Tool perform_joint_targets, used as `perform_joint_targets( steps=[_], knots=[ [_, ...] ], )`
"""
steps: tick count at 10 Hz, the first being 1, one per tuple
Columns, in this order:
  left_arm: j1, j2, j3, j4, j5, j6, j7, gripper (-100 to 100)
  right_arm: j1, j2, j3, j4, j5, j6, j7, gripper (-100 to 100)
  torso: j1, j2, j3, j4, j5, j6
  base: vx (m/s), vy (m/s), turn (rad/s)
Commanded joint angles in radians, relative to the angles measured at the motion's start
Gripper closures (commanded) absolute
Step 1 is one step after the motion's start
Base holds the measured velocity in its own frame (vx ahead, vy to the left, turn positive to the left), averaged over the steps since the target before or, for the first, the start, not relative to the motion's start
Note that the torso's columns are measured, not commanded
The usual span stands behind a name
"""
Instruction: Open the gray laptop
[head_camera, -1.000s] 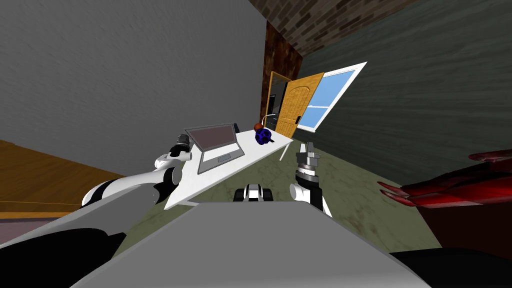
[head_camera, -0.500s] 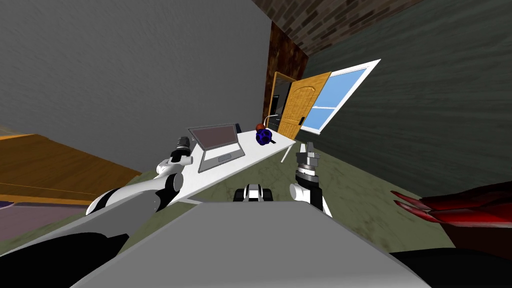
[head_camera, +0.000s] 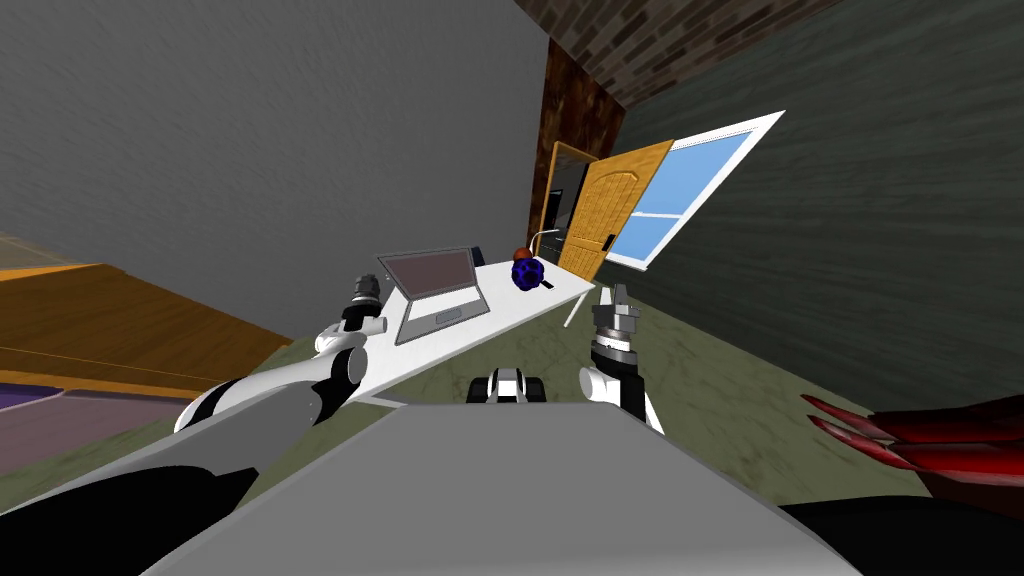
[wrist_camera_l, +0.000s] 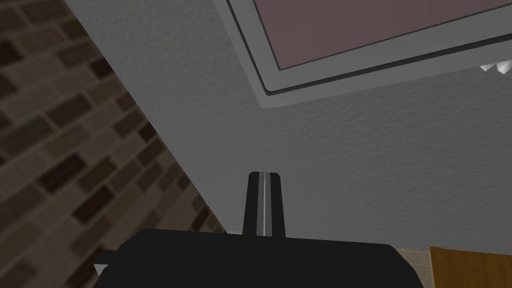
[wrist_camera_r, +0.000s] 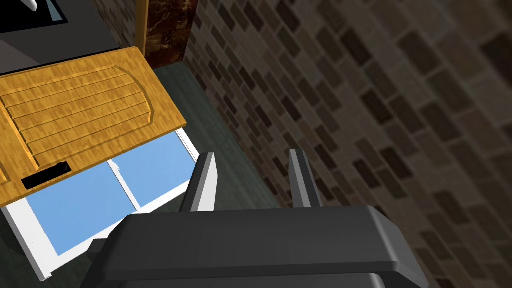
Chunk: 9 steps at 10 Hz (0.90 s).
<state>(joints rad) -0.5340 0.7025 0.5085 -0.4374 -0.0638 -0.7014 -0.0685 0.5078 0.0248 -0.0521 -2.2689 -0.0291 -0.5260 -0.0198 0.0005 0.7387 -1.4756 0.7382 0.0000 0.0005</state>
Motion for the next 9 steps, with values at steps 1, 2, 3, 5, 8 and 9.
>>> perform_joint_targets(
  steps=[1,2,3,5,8,9],
  knots=[
    [-0.015,0.019,-0.013,0.003,-0.009,0.032,0.009,-100,0.000,0.000,0.000,0.000,0.000,0.000,0.000,0,0.001,0.000,0.000,0.000,0.000,-0.001,-0.015,0.019,-0.084],
    [-0.020,0.026,-0.018,0.004,-0.012,0.043,0.013,-100,0.000,0.000,0.000,0.000,0.000,0.000,0.000,0,0.001,0.001,0.000,0.000,0.000,0.000,-0.024,0.034,-0.086],
    [-0.020,0.026,-0.018,0.004,-0.012,0.043,0.013,-100,0.000,0.000,0.000,0.000,0.000,0.000,0.000,0,0.001,0.000,0.000,0.000,0.001,-0.001,-0.018,0.022,-0.019],
    [-0.044,0.057,-0.040,0.011,-0.025,0.098,0.028,-100,0.000,0.000,0.000,0.000,0.000,0.000,0.000,0,-0.001,-0.001,0.000,0.000,0.000,0.000,-0.024,0.032,-0.094],
    [-0.072,0.092,-0.070,0.021,-0.042,0.168,0.048,-100,0.000,0.000,0.000,0.000,0.000,0.000,0.000,0,0.000,-0.001,0.000,0.000,0.000,-0.001,-0.029,0.035,-0.082],
    [-0.072,0.092,-0.070,0.021,-0.042,0.168,0.048,-100,0.000,0.000,0.000,0.000,0.000,0.000,0.000,0,-0.001,-0.001,0.000,0.000,0.000,-0.001,-0.021,0.022,-0.032]
  ],
)
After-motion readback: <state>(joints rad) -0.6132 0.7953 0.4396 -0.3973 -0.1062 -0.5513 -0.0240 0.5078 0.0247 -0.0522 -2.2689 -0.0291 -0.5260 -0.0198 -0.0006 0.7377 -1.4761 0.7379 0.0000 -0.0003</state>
